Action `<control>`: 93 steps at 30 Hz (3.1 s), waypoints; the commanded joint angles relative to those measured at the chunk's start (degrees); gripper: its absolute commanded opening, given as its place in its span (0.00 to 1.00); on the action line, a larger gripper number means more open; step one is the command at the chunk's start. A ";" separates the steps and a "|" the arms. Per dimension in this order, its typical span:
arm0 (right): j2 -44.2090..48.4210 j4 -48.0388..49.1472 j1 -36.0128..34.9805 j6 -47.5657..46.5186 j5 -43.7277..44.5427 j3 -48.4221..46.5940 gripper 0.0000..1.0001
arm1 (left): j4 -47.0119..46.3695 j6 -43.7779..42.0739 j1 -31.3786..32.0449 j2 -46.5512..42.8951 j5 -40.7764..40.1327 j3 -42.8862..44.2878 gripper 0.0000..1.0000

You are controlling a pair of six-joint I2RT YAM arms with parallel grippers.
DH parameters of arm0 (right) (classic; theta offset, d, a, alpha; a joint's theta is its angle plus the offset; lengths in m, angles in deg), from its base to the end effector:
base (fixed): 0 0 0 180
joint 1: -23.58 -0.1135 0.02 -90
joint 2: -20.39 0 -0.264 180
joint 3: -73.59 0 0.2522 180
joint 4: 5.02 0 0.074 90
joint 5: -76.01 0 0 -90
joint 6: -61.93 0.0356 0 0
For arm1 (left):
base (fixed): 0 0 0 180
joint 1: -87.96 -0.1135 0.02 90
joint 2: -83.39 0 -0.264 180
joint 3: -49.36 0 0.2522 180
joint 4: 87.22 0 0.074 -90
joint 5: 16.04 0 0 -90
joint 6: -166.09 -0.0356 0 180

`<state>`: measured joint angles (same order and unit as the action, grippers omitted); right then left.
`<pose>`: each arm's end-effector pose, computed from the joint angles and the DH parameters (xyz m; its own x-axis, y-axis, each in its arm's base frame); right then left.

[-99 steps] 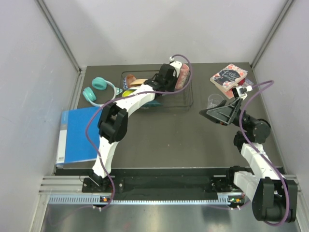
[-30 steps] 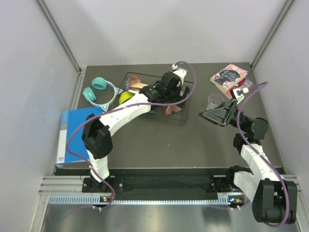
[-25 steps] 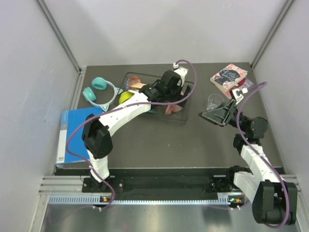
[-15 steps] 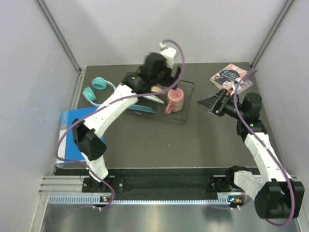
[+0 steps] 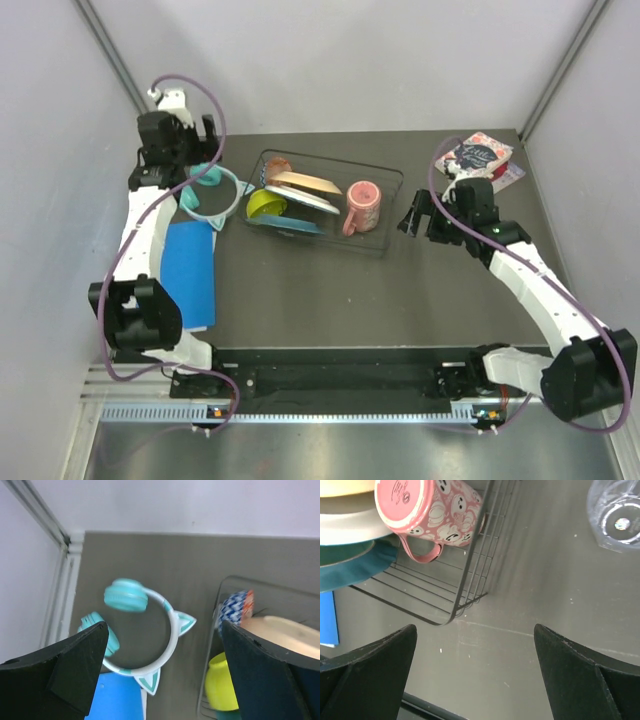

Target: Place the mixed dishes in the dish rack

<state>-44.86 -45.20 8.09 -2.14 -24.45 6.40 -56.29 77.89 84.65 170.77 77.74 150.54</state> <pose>0.2364 0.0722 0.2943 -0.7114 0.2491 -0.6572 -0.0990 0.8903 0.4445 0.3571 0.0183 0.4051 -0.2941 -0.0484 -0.9546 -0.0040 0.9988 -0.0494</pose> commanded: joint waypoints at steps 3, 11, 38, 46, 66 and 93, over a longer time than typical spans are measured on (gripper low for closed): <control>-4.35 -1.44 -3.76 -0.80 3.78 -4.67 0.95 | -10.30 -1.36 -1.26 1.39 5.20 -10.32 0.99; -3.65 -1.45 -5.60 1.40 2.64 -3.35 0.89 | -15.06 -5.75 -1.35 6.66 3.88 -15.87 0.99; -16.74 0.04 -0.60 -10.99 26.81 -13.63 1.00 | -7.42 -7.26 3.14 -5.28 5.81 -34.32 0.99; -25.44 0.92 0.10 -10.38 26.72 -17.76 0.98 | -5.30 -6.46 3.14 -9.15 5.72 -40.04 0.99; -34.15 0.14 2.21 -10.64 29.01 -20.05 0.43 | 2.59 -8.65 5.68 -18.27 3.70 -40.75 0.99; 6.96 -1.90 3.18 -1.78 -9.85 -9.16 0.00 | 18.43 -9.81 7.70 -24.09 32.69 -6.40 0.99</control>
<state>-46.96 -49.96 10.63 -8.37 -14.29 -5.07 -38.52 66.37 90.02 147.62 100.82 139.26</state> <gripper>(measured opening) 0.036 0.987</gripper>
